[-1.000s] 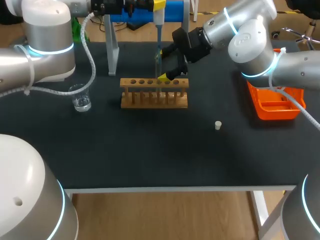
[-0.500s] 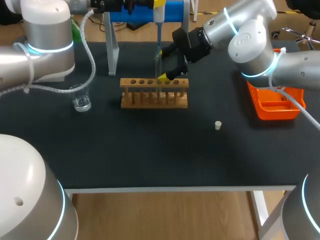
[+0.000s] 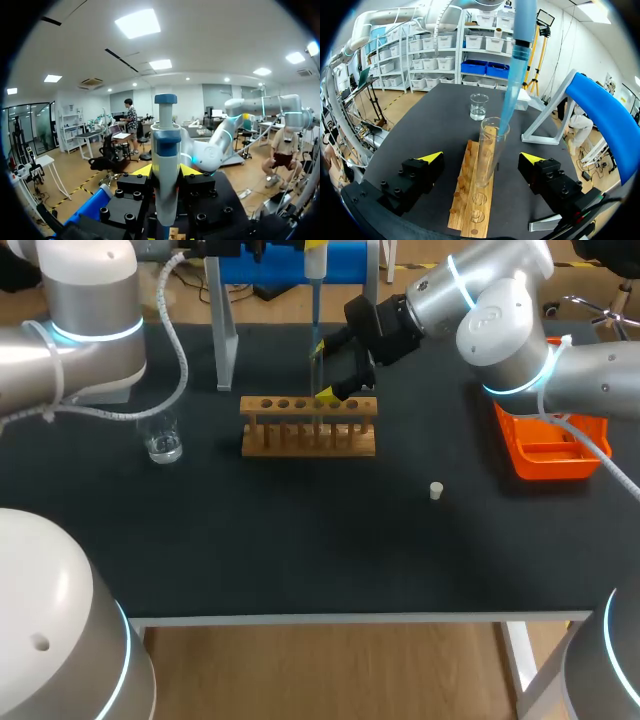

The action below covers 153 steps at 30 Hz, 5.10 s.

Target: Invert the test tube, pick up the pipette, mount the tip to pipette, aspirate from beaker and dispense into the tube, eject the tip, return the pipette, and cap with the stopper.

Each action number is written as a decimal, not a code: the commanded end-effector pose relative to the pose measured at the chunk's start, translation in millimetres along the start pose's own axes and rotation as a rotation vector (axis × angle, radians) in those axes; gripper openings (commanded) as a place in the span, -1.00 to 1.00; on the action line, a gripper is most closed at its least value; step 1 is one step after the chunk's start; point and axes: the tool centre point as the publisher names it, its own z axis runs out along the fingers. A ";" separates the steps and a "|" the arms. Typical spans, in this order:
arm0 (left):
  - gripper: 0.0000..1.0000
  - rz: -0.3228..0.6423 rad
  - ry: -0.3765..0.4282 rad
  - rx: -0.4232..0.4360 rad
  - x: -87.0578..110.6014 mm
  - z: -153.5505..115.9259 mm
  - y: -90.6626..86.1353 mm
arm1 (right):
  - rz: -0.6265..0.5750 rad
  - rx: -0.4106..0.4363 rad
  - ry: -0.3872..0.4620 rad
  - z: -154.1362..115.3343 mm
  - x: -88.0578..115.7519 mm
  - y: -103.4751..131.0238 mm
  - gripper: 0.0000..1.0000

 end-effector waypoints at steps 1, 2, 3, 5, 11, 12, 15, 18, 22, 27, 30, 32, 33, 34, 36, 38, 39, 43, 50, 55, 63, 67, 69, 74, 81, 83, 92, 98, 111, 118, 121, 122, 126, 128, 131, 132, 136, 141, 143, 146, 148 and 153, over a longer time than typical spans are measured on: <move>-1.00 0.000 -0.002 -0.010 0.4 1.0 -6.5 | 0.000 0.003 0.001 -0.7 -0.2 0.4 1.00; -1.00 0.000 -0.001 -0.012 0.3 1.3 -7.3 | 0.000 0.003 0.001 -0.7 -0.2 0.4 1.00; -1.00 0.001 -0.001 -0.014 0.3 1.5 -8.2 | 0.000 0.003 0.001 -0.7 -0.2 0.4 1.00; -1.00 0.003 0.000 -0.014 0.3 1.8 -9.9 | 0.000 0.003 0.001 -0.7 -0.2 0.4 1.00; -1.00 0.013 0.000 -0.013 1.1 1.9 -14.4 | 0.000 0.003 0.001 -0.7 -0.2 0.4 1.00; -1.00 0.014 0.000 -0.013 1.2 1.8 -15.2 | 0.000 0.003 0.001 -0.7 -0.2 0.4 1.00; -1.00 0.014 0.002 -0.020 1.5 2.0 -17.6 | 0.000 0.003 0.001 -0.7 -0.2 0.4 1.00; -1.00 0.016 0.000 -0.019 3.3 1.7 -21.6 | 0.000 0.003 0.001 -0.7 -0.2 0.4 1.00; -1.00 0.021 -0.001 -0.028 6.0 0.6 -29.3 | 0.000 0.003 0.001 -0.7 -0.2 0.4 1.00; -1.00 0.036 -0.023 -0.048 13.5 -9.2 -41.6 | 0.000 0.003 0.001 -0.7 -0.2 0.4 1.00; -1.00 0.046 -0.043 -0.066 21.6 -17.6 -49.2 | 0.000 0.003 0.001 -0.7 -0.2 0.4 1.00; -1.00 0.050 -0.047 -0.082 29.2 -25.2 -53.0 | 0.000 0.003 0.001 -0.7 -0.2 0.4 1.00; -1.00 0.056 -0.040 -0.095 34.7 -29.1 -54.6 | 0.000 0.003 0.001 -0.7 -0.2 0.4 1.00; -1.00 0.072 -0.037 -0.106 40.6 -33.4 -55.9 | 0.000 0.003 0.001 -0.7 -0.2 0.4 1.00; -1.00 0.081 -0.047 -0.124 53.7 -45.9 -54.7 | 0.000 0.003 0.001 -0.7 -0.2 0.4 1.00; -1.00 0.090 -0.062 -0.131 68.1 -57.3 -51.3 | 0.000 0.003 0.001 -0.7 -0.2 0.4 1.00; -1.00 0.092 -0.072 -0.134 75.3 -62.7 -48.9 | 0.000 0.003 0.001 -0.7 -0.2 0.4 1.00; -1.00 0.087 -0.096 -0.144 104.8 -79.8 -32.2 | 0.000 0.003 0.001 -0.7 -0.2 0.4 1.00; -1.00 0.107 -0.081 -0.111 143.3 -80.7 4.1 | 0.000 0.003 0.001 -0.7 -0.2 0.4 1.00; -1.00 0.131 -0.073 -0.088 159.3 -70.3 24.6 | 0.000 0.003 0.001 -0.7 -0.2 0.4 1.00; -1.00 0.134 -0.044 -0.019 174.9 -51.6 59.1 | 0.000 0.003 0.001 -0.7 -0.2 0.4 1.00; -1.00 0.137 0.003 0.010 176.8 -41.9 72.8 | 0.000 0.003 0.001 -0.7 -0.2 0.4 1.00; -1.00 0.122 0.019 -0.005 176.1 -37.6 77.9 | 0.000 0.003 0.001 -0.7 -0.2 0.4 1.00; -1.00 0.118 0.005 -0.002 174.4 -35.3 84.6 | 0.000 0.003 0.001 -0.7 -0.2 0.4 1.00; -1.00 0.121 -0.023 -0.007 171.3 -35.9 85.6 | 0.000 0.003 0.001 -0.7 -0.2 0.4 1.00; -1.00 0.120 -0.014 -0.013 170.3 -35.7 85.9 | 0.000 0.003 0.001 -0.7 -0.2 0.4 1.00; -1.00 0.078 -0.002 -0.048 170.4 -28.0 88.9 | 0.000 0.003 0.001 -0.7 -0.2 0.4 1.00; -1.00 -0.012 -0.009 -0.024 168.7 -23.0 92.8 | 0.000 0.003 0.001 -0.7 -0.2 0.4 1.00; -1.00 -0.024 0.008 -0.030 168.1 -14.7 90.7 | 0.000 0.003 0.001 -0.7 -0.2 0.4 1.00; -1.00 -0.015 -0.012 -0.050 172.7 -18.2 88.4 | 0.000 0.003 0.001 -0.7 -0.2 0.4 1.00; -1.00 -0.015 -0.012 -0.050 172.7 -18.2 88.4 | 0.000 0.003 0.001 -0.7 -0.2 0.4 1.00; -1.00 -0.015 -0.012 -0.050 172.7 -18.2 88.4 | 0.000 0.003 0.001 -0.7 -0.2 0.4 1.00; -1.00 -0.015 -0.012 -0.050 172.7 -18.2 88.4 | 0.000 0.003 0.001 -0.7 -0.2 0.4 1.00; -1.00 -0.015 -0.012 -0.050 172.7 -18.2 88.4 | 0.000 0.003 0.001 -0.7 -0.2 0.4 1.00; -1.00 -0.015 -0.012 -0.050 172.7 -18.2 88.4 | 0.006 0.026 -0.009 -5.7 0.5 -2.4 1.00; -1.00 -0.015 -0.012 -0.050 172.7 -18.2 88.4 | 0.016 0.022 -0.017 -10.5 0.6 -3.7 1.00; -1.00 -0.015 -0.012 -0.050 172.7 -18.2 88.4 | 0.063 0.006 -0.049 -34.8 4.2 -7.4 1.00; -1.00 -0.015 -0.012 -0.050 172.7 -18.2 88.4 | 0.067 -0.004 -0.079 -66.3 23.9 -7.0 1.00; -1.00 -0.015 -0.012 -0.050 172.7 -18.2 88.4 | 0.073 -0.016 -0.093 -78.3 33.7 -5.5 1.00; -1.00 -0.015 -0.012 -0.050 172.7 -18.2 88.4 | 0.062 -0.042 -0.105 -96.4 52.6 -1.1 1.00; -1.00 -0.015 -0.012 -0.050 172.7 -18.2 88.4 | 0.051 -0.063 -0.106 -107.7 66.9 3.0 1.00; -1.00 -0.015 -0.012 -0.050 172.7 -18.2 88.4 | 0.018 -0.119 -0.068 -123.3 95.4 13.7 1.00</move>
